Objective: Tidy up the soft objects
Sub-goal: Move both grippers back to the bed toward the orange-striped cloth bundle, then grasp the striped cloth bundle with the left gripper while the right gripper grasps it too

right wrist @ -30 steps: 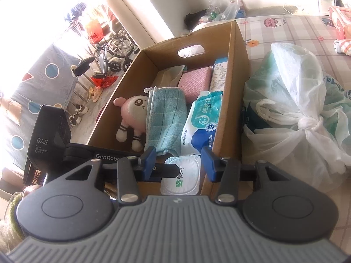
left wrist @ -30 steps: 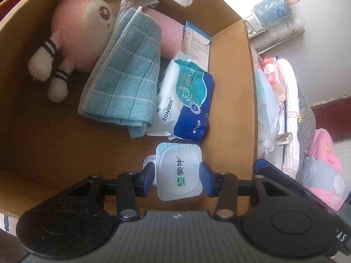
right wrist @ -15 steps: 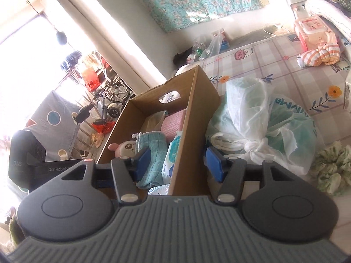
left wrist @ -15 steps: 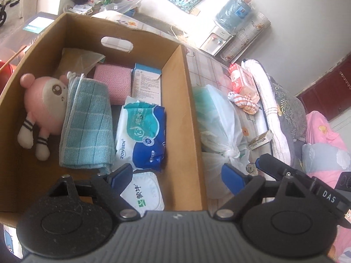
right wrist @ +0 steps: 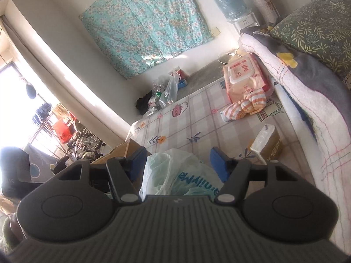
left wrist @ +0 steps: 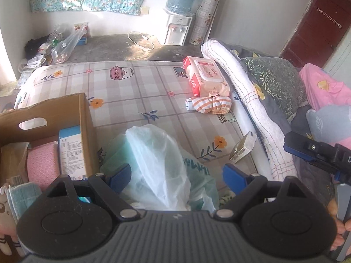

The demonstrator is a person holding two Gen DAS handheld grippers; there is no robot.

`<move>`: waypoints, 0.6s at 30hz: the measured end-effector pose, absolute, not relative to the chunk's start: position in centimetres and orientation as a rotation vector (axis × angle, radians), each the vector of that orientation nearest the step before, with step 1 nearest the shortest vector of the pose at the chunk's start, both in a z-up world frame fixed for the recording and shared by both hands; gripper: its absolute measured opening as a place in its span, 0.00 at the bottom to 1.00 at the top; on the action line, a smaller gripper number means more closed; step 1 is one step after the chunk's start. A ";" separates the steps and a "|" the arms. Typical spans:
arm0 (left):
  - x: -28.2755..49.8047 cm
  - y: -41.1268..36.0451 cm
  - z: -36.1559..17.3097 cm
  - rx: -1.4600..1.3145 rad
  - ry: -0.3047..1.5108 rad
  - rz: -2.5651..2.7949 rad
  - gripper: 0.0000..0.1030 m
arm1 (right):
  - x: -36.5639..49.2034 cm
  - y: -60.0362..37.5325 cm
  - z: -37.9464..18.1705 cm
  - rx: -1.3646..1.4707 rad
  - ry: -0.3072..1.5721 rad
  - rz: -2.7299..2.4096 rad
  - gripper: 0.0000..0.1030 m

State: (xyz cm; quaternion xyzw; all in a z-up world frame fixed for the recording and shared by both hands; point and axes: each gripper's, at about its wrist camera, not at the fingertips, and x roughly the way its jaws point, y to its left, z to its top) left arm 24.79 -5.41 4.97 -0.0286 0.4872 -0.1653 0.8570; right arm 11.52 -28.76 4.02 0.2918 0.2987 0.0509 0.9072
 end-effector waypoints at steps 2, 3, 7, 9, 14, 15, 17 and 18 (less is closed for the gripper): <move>27.6 -7.8 4.4 -0.024 1.037 -0.358 0.89 | 14.2 -31.4 3.9 0.618 0.637 0.086 0.63; 28.9 -9.0 4.1 -0.004 1.040 -0.361 0.89 | 15.6 -32.7 3.7 0.628 0.649 0.072 0.63; 34.1 -13.4 1.6 0.064 1.076 -0.369 0.89 | 22.0 -36.8 2.0 0.646 0.730 0.013 0.64; 36.2 -14.9 0.2 0.068 1.103 -0.371 0.88 | 25.4 -38.5 0.5 0.660 0.788 -0.001 0.64; 41.3 -17.6 -3.5 0.066 1.160 -0.373 0.84 | 32.5 -40.9 -3.8 0.644 0.882 -0.044 0.64; 42.1 -17.9 -4.1 0.060 1.172 -0.370 0.83 | 33.6 -41.1 -4.4 0.639 0.896 -0.044 0.64; 44.0 -18.4 -5.7 0.028 1.214 -0.363 0.80 | 35.9 -41.6 -6.0 0.633 0.921 -0.054 0.64; 44.7 -18.6 -6.4 0.014 1.231 -0.362 0.78 | 37.0 -41.9 -6.7 0.634 0.929 -0.059 0.64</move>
